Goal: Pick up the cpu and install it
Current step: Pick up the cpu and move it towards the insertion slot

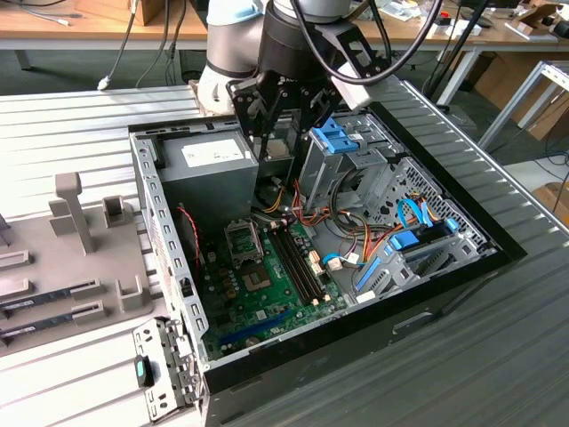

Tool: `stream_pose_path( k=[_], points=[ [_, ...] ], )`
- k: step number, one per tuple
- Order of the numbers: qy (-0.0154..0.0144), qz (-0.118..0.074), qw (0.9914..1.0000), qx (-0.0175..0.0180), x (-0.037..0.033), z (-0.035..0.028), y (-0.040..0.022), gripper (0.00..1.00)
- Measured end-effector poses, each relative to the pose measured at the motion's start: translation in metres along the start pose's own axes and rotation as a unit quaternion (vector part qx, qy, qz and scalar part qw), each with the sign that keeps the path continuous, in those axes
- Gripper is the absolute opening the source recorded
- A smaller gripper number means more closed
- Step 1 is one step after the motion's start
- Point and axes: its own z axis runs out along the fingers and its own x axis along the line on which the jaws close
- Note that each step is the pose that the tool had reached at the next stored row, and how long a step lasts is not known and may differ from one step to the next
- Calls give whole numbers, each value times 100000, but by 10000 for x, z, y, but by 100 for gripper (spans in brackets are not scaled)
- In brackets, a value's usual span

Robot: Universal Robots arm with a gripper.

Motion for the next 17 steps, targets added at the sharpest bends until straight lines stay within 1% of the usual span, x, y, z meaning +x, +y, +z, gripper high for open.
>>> stream_pose_path(
  k=[7,12,17],
  points=[
    [0,1,100000,3,-53,9,-6,47],
    [-2,-1,100000,-2,-113,18,-12,47],
    [-2,-1,100000,-2,-155,25,-16,47]
  ],
)
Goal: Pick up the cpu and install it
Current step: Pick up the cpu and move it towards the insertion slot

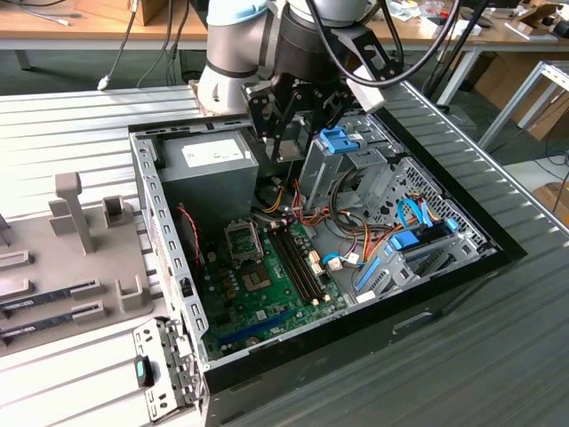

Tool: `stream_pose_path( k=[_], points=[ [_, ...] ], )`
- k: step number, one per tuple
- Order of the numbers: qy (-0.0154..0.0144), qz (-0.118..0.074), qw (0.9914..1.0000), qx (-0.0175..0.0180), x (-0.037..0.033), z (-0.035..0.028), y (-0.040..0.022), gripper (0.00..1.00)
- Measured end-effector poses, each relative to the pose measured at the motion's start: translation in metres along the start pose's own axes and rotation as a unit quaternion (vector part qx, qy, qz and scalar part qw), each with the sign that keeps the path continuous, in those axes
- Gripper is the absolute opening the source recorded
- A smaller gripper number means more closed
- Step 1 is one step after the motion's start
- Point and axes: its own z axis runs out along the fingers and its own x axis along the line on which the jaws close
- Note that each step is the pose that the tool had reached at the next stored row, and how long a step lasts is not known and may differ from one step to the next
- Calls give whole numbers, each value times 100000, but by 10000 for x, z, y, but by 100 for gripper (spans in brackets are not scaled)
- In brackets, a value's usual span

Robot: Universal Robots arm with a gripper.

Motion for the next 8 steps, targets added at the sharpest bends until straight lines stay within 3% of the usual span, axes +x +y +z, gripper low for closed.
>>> stream_pose_path(
  k=[8],
  points=[
    [6,0,100000,11,-47,12,-4,47]
  ],
)
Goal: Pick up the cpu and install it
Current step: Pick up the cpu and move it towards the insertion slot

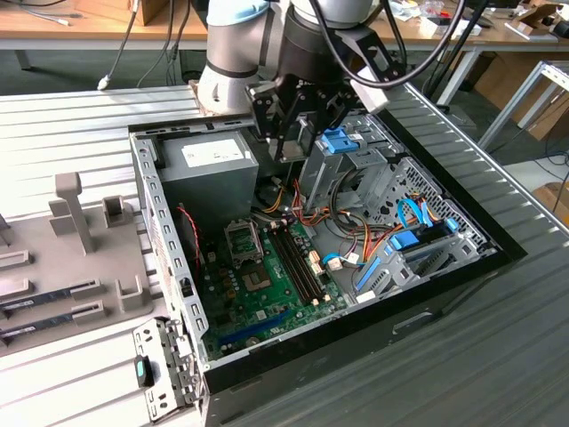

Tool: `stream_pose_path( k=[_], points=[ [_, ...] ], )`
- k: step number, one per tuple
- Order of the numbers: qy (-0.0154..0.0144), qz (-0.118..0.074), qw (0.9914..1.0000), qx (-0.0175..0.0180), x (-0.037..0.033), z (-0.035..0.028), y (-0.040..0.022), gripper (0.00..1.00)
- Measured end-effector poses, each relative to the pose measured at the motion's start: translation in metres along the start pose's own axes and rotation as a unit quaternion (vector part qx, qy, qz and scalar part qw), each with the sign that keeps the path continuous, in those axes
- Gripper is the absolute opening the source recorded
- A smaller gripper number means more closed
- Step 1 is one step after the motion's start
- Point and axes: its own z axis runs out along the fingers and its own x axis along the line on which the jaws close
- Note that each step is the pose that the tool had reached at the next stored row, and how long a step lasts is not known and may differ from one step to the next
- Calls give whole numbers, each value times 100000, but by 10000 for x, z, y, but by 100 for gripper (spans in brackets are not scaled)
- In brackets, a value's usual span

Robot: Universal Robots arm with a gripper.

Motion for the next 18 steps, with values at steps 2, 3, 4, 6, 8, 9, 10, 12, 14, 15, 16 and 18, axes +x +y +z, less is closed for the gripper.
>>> stream_pose_path(
  k=[2,3,4,6,8,9,10,12,14,15,16,18],
  points=[
    [-3,2,100000,-5,-12,5,-2,47],
    [-2,0,100000,-6,-18,7,-3,47],
    [-3,-2,100000,-8,-23,9,-3,47],
    [-4,1,100000,-9,-44,17,-6,47],
    [-2,1,100000,-3,-57,21,-9,47],
    [-3,-1,100000,-8,-61,23,-9,47],
    [-2,-2,100000,-5,-67,25,-11,47],
    [-2,-1,100000,-5,-76,29,-13,47],
    [-4,-2,100000,-5,-86,33,-15,47],
    [-4,-3,100000,-8,-91,35,-15,47],
    [-3,-1,100000,-5,-98,38,-17,47],
    [-2,1,100000,-5,-111,43,-19,47]
  ],
)
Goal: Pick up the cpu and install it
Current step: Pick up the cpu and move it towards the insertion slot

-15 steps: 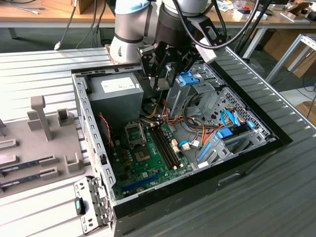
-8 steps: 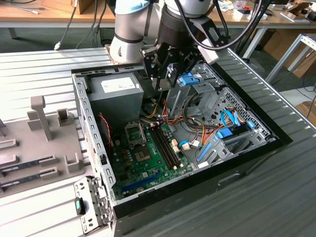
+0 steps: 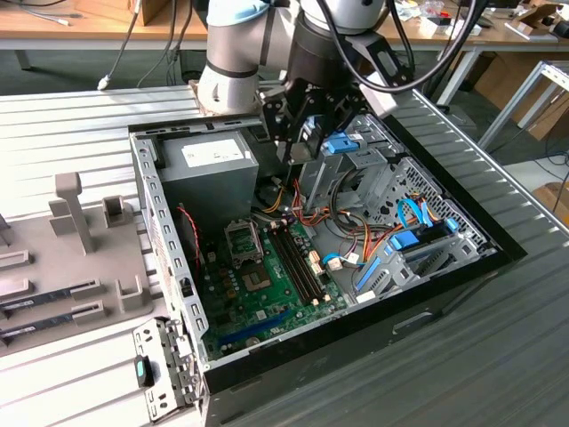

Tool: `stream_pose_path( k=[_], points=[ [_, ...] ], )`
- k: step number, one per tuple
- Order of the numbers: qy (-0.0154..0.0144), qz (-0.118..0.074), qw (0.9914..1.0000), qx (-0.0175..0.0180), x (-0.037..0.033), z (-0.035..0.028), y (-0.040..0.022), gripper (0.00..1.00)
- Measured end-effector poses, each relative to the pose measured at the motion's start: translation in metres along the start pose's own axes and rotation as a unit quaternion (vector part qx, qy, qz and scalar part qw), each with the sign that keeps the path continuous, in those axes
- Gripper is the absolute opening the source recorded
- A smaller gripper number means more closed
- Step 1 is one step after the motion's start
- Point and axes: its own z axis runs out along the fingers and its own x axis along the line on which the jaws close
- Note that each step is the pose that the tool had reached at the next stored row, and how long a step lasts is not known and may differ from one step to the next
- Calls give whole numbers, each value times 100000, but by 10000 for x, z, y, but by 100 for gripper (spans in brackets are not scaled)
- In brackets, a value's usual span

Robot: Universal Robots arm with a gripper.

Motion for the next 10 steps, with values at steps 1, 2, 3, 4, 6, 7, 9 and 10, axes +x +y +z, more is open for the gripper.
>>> stream_pose_path(
  k=[1,2,3,4,6,7,9,10],
  points=[
    [-1,0,100000,-1,-4,2,-1,47],
    [-1,1,100000,-3,-8,3,-1,47],
    [1,-2,100000,0,-13,5,-2,47],
    [0,-1,100000,-1,-17,7,-3,47],
    [-3,0,100000,-5,-26,11,-4,47],
    [-1,3,100000,-2,-33,12,-4,47],
    [-2,1,100000,-7,-50,22,-15,47],
    [-4,-3,100000,-9,-51,28,-35,47]
  ],
)
